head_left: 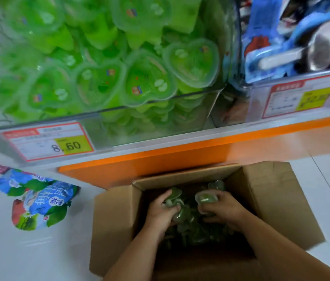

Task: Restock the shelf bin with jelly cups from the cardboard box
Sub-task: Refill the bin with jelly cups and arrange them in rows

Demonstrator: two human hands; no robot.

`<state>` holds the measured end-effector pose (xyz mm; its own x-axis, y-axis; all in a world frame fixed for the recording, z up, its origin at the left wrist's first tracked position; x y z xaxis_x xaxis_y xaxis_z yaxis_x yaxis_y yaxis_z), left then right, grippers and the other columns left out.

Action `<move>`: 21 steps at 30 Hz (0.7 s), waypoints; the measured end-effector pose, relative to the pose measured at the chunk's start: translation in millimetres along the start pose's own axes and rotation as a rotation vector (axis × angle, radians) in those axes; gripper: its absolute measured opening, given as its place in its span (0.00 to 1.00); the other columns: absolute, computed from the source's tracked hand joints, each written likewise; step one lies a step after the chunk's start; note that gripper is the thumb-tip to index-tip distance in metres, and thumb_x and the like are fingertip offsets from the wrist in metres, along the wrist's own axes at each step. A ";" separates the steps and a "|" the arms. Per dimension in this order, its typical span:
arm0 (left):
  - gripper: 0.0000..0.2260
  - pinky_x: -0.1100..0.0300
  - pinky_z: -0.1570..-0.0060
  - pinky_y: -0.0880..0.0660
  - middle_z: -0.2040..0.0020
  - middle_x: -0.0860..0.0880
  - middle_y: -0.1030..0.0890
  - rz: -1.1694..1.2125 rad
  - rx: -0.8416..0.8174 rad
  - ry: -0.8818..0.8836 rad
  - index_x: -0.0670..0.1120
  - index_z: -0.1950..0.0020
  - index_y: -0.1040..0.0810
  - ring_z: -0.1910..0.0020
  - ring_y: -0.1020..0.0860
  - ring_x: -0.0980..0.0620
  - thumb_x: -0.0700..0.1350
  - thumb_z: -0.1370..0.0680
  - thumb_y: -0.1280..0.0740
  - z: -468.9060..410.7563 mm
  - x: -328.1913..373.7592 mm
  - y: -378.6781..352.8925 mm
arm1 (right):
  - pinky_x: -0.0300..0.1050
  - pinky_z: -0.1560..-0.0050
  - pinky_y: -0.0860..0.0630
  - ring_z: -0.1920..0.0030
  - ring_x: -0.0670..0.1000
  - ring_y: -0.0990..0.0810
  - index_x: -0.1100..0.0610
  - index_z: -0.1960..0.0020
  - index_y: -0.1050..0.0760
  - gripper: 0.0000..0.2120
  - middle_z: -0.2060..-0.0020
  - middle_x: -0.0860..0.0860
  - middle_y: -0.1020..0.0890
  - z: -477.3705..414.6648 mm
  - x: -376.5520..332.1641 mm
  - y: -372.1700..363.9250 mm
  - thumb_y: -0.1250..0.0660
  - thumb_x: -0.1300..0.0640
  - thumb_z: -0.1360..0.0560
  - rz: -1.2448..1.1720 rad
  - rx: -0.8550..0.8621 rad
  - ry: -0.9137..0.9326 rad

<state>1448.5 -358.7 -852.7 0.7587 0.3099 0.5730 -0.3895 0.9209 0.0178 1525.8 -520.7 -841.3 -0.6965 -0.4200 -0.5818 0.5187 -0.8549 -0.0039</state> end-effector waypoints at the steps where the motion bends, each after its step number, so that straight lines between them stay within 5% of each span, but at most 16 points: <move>1: 0.25 0.54 0.48 0.21 0.48 0.51 0.20 -0.018 -0.016 -0.028 0.54 0.32 0.29 0.49 0.21 0.53 0.36 0.25 0.31 10.1 5.8 1.8 | 0.47 0.53 0.19 0.46 0.52 0.22 0.55 0.41 0.25 0.20 0.46 0.52 0.22 13.1 -8.5 0.3 0.27 0.66 0.31 0.009 -0.014 0.039; 6: 0.24 0.59 0.52 0.20 0.47 0.53 0.20 -0.123 -0.044 -0.203 0.59 0.35 0.27 0.50 0.20 0.55 0.37 0.25 0.31 74.2 44.0 10.9 | 0.51 0.48 0.20 0.47 0.52 0.19 0.55 0.43 0.24 0.17 0.49 0.55 0.18 84.0 -46.6 -7.1 0.29 0.67 0.30 0.070 -0.071 0.178; 9: 0.23 0.54 0.44 0.22 0.44 0.54 0.19 -0.241 -0.057 -0.352 0.63 0.36 0.26 0.47 0.20 0.55 0.41 0.26 0.29 121.9 69.4 14.8 | 0.49 0.51 0.19 0.52 0.50 0.17 0.56 0.44 0.23 0.17 0.51 0.55 0.18 126.1 -69.5 -15.6 0.28 0.68 0.31 0.138 -0.075 0.258; 13: 0.23 0.81 0.52 0.34 0.38 0.64 0.26 -0.507 -0.009 -0.656 0.66 0.41 0.29 0.44 0.27 0.65 0.43 0.27 0.28 200.2 122.0 21.0 | 0.49 0.54 0.19 0.57 0.47 0.17 0.52 0.50 0.20 0.15 0.47 0.44 0.21 192.6 -108.4 -30.0 0.27 0.68 0.32 0.264 -0.033 0.454; 16: 0.24 0.74 0.45 0.33 0.36 0.57 0.25 -0.606 -0.014 -0.821 0.63 0.40 0.29 0.39 0.27 0.60 0.40 0.28 0.28 252.5 158.2 26.4 | 0.47 0.57 0.19 0.59 0.45 0.18 0.53 0.54 0.19 0.14 0.54 0.45 0.18 249.4 -143.5 -41.4 0.27 0.69 0.33 0.357 -0.023 0.620; 18: 0.24 0.75 0.44 0.33 0.38 0.58 0.24 -0.620 0.013 -0.901 0.62 0.39 0.27 0.40 0.27 0.62 0.40 0.28 0.28 287.6 177.5 36.0 | 0.41 0.59 0.20 0.62 0.44 0.19 0.55 0.53 0.19 0.13 0.57 0.50 0.18 286.7 -168.6 -50.1 0.28 0.70 0.33 0.429 -0.032 0.742; 21: 0.24 0.84 0.51 0.39 0.43 0.63 0.28 -0.607 0.062 -1.027 0.58 0.35 0.27 0.42 0.31 0.68 0.40 0.27 0.28 331.4 204.4 53.6 | 0.25 0.51 0.29 0.48 0.31 0.26 0.53 0.46 0.20 0.18 0.43 0.43 0.25 335.3 -213.5 -60.0 0.25 0.66 0.34 0.585 0.050 0.964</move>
<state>1409.7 -324.4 -463.1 0.0667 -0.5319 0.8442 -0.1576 0.8298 0.5353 1477.1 -481.9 -444.1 0.3313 -0.3681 -0.8688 0.6044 -0.6242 0.4950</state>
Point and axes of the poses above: each hand's wrist, its own z-axis away from the middle knuckle, its own y-axis out of the back of the hand, x = y × z, the point moved 9 cm from there along -z, towards the middle knuckle
